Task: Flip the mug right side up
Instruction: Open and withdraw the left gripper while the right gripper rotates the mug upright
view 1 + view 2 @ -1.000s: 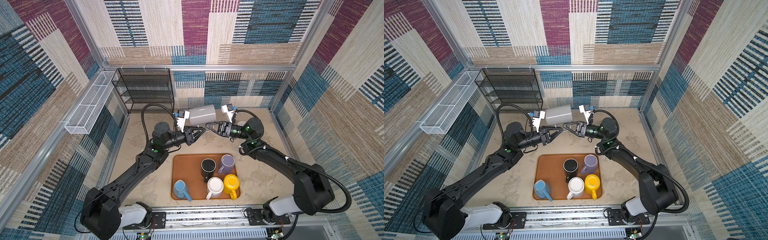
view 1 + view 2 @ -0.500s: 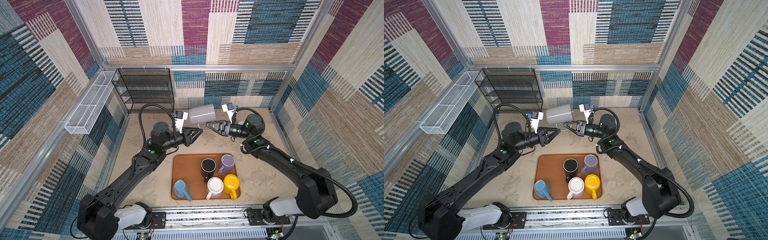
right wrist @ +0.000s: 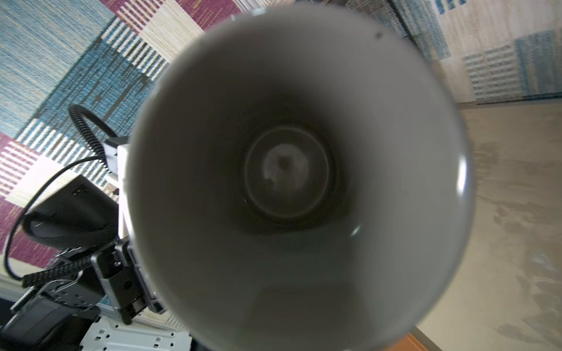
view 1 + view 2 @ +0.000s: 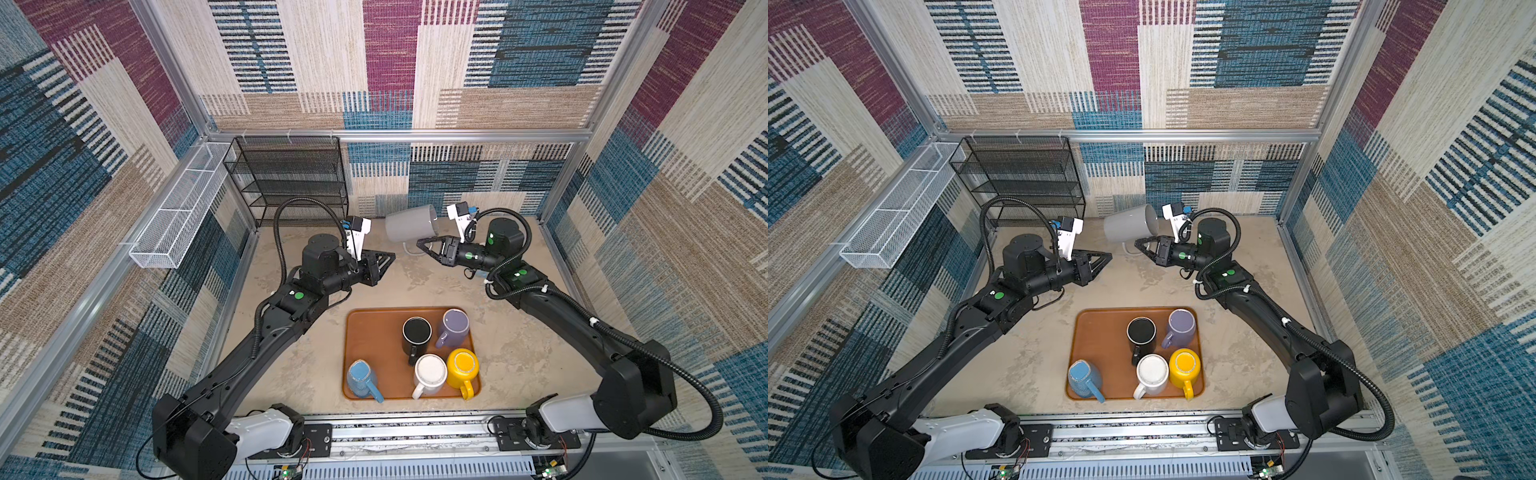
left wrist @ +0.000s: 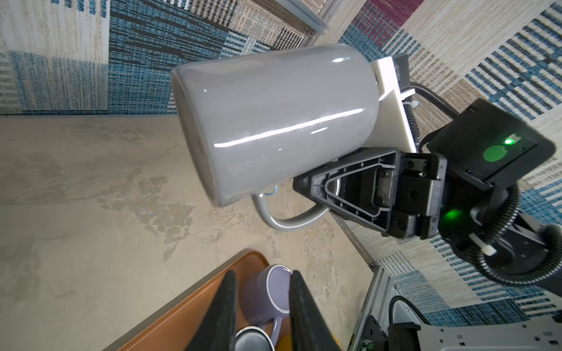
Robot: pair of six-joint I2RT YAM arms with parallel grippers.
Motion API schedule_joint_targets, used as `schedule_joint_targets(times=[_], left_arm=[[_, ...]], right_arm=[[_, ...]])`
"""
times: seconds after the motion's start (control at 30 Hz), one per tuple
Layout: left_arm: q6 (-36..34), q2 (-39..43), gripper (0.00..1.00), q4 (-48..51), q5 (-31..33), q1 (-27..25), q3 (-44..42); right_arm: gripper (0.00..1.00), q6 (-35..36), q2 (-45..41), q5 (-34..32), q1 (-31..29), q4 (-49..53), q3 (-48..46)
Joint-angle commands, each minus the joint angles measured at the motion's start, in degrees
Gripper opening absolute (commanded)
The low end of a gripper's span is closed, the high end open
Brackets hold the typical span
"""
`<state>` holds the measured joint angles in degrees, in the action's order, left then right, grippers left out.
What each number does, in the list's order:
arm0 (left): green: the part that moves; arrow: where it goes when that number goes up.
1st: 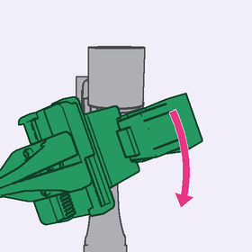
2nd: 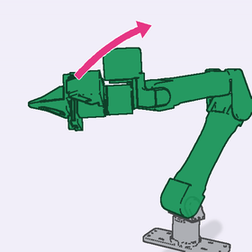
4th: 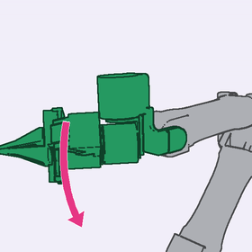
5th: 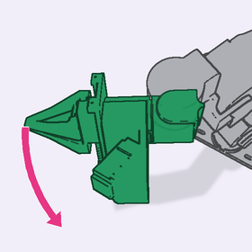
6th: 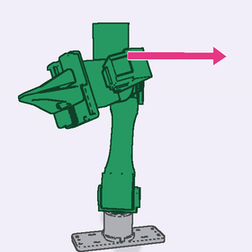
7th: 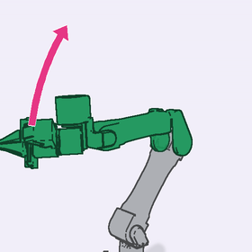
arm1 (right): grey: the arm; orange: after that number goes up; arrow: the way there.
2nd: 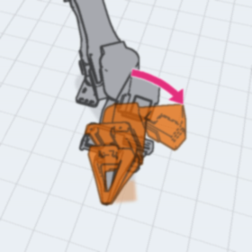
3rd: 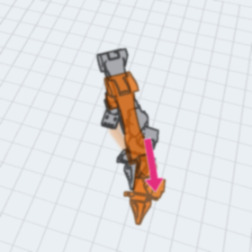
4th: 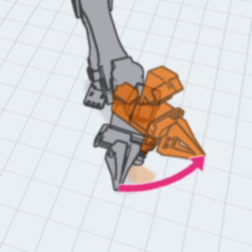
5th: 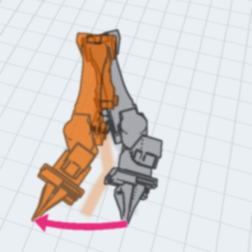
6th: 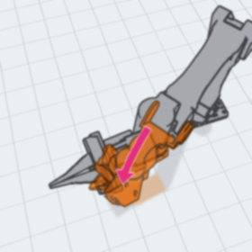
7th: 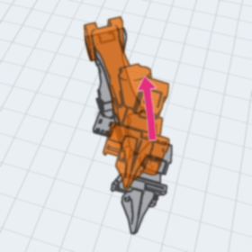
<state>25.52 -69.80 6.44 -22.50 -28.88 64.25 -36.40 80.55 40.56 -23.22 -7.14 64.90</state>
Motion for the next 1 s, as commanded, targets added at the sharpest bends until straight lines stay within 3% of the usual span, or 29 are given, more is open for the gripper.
schedule_joint_targets(times=[0.0, 0.63, 0.97], left_arm=[[-2.8, -0.3, 0.27, 3.4, 2.3, 0.1, 0.6], [-3.6, -3.3, 0.26, 8.2, 3.5, 0.1, 3.6], [-4.7, -2.4, 0.26, 10.8, 4.8, 0.1, 3.4]], right_arm=[[0.0, 4.2, -0.5, -4.7, 0.4, 2.7, 1.2], [0.0, 11.2, 5.8, -34.2, 0.9, 27.7, 10.6], [0.0, 15.4, 12.7, -43.3, 0.9, 37.2, 16.6]])
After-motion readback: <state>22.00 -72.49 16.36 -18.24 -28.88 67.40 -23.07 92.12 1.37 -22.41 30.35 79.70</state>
